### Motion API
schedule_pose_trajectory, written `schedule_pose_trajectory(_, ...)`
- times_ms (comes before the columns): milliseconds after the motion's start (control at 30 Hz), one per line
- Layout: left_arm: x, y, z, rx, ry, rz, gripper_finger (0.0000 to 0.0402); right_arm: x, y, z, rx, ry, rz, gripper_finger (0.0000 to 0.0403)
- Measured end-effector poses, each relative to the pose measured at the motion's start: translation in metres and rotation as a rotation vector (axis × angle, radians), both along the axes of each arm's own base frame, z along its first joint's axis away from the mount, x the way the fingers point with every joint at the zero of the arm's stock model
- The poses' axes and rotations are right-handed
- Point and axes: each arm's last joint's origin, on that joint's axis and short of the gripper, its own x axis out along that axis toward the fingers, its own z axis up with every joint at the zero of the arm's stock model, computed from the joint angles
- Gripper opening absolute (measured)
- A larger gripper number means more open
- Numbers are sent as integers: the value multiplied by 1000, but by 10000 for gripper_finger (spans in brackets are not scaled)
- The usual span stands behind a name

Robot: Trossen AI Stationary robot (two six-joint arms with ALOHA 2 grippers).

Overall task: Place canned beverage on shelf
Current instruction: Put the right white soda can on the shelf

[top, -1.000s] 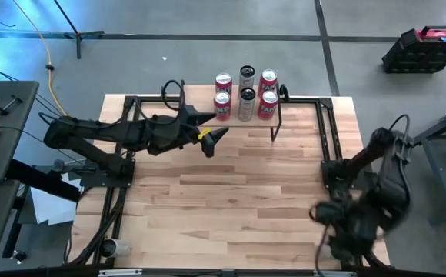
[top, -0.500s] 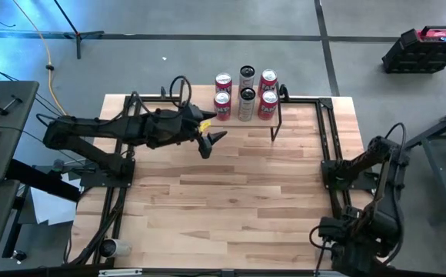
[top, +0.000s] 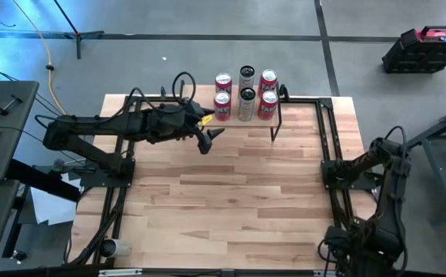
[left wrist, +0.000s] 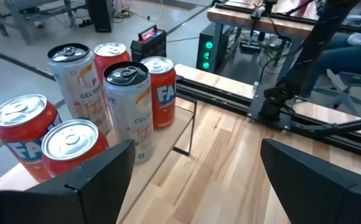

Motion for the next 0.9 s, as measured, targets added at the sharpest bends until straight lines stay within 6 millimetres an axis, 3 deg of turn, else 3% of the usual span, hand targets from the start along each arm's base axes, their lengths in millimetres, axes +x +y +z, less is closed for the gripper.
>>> schedule_pose_trajectory(200, 1, 0, 2, -22, -29, 9, 337, -11, 2, -19, -52, -3, 42, 378)
schedule_pose_trajectory(467, 1, 0, 2, -40, -44, 24, 337, -7, 6, -31, -33, -84, 63, 378)
schedule_pose_trajectory(667, 1, 0, 2, -39, -43, 26, 337, -8, 2, -46, -81, -56, 19, 378)
schedule_pose_trajectory(900, 1, 0, 2, -39, -42, 24, 337, -5, 7, -57, -21, -72, -2, 373)
